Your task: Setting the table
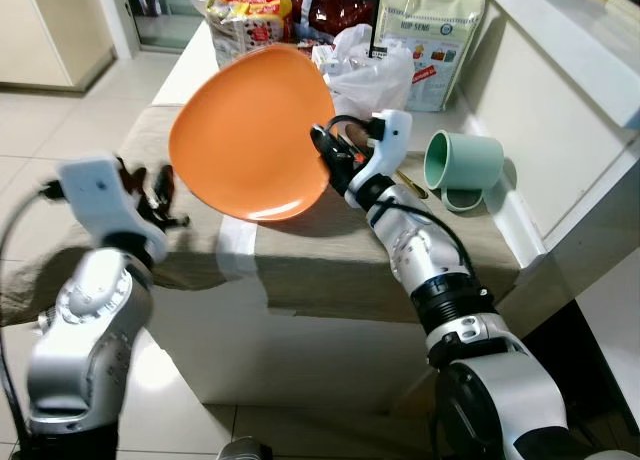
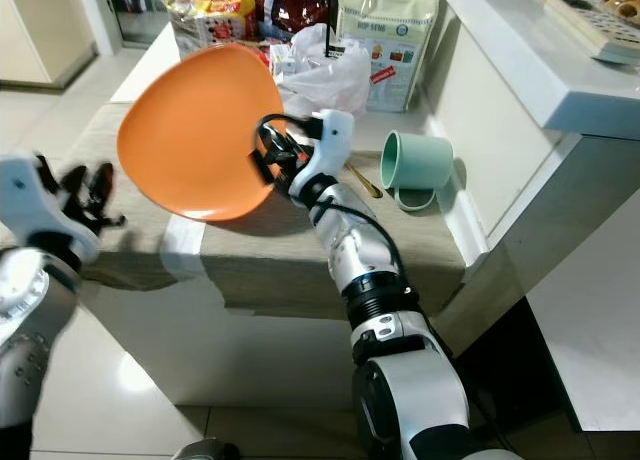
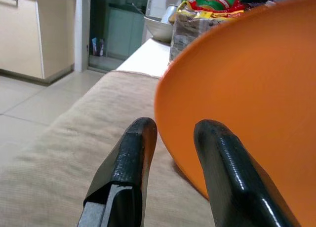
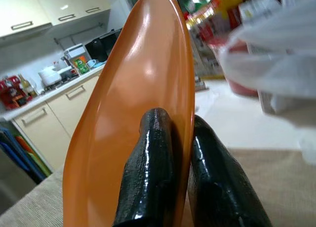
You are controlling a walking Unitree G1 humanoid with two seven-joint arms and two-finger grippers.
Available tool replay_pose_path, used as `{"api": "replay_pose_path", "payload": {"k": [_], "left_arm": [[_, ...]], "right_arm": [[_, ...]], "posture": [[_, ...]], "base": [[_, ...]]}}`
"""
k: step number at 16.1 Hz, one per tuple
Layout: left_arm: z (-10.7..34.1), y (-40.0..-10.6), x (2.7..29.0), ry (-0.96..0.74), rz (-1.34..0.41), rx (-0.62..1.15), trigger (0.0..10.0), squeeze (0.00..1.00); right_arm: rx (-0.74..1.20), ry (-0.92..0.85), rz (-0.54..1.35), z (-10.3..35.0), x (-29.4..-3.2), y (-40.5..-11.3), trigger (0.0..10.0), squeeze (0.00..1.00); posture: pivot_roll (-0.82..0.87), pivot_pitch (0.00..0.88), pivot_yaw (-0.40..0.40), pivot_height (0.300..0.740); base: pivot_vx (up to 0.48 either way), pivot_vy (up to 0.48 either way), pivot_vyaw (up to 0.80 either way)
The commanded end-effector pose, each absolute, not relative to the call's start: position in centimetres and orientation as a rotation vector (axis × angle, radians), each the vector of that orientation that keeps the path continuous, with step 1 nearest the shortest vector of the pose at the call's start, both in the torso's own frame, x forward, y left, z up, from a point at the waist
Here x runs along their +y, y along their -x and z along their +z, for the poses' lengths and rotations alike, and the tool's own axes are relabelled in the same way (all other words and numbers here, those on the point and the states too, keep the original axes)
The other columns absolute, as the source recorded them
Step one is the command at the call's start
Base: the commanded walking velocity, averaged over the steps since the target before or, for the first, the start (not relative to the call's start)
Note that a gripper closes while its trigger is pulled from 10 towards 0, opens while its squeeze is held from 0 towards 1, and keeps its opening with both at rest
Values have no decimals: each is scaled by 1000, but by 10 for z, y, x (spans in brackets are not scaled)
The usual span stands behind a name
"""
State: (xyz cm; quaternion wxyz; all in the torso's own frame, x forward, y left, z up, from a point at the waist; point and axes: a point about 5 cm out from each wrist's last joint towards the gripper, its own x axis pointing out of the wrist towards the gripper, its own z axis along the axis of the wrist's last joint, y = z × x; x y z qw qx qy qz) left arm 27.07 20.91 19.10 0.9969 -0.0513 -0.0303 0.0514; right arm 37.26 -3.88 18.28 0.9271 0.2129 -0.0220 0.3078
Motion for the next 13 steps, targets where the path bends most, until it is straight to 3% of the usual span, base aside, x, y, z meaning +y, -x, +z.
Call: {"api": "replay_pose_path", "payload": {"k": [1,4,5,6,11,13], "left_arm": [[193,-269,206,88,100,-73,10000,0],[185,-268,202,108,89,-43,10000,0],[183,-268,201,109,88,-41,10000,0],[183,-268,200,115,87,-40,10000,0],[171,-269,204,150,109,0,10000,0],[157,-268,210,107,149,35,10000,0]], "right_arm": [[95,-304,548,145,-48,-368,0,0],[147,-306,540,134,-50,-365,0,0],[168,-302,527,131,-50,-365,1098,0],[171,-297,522,130,-50,-365,10000,0],[245,-272,429,113,-62,-367,10000,0],[207,-6,377,110,-72,-368,10000,0]], "posture": [[58,42,-53,740],[58,44,-49,740],[57,45,-48,740],[57,45,-48,740],[56,49,-48,740],[50,49,-49,740]], "base": [[0,0,0],[0,0,0],[0,0,0],[0,0,0],[0,0,0],[0,0,0]]}}
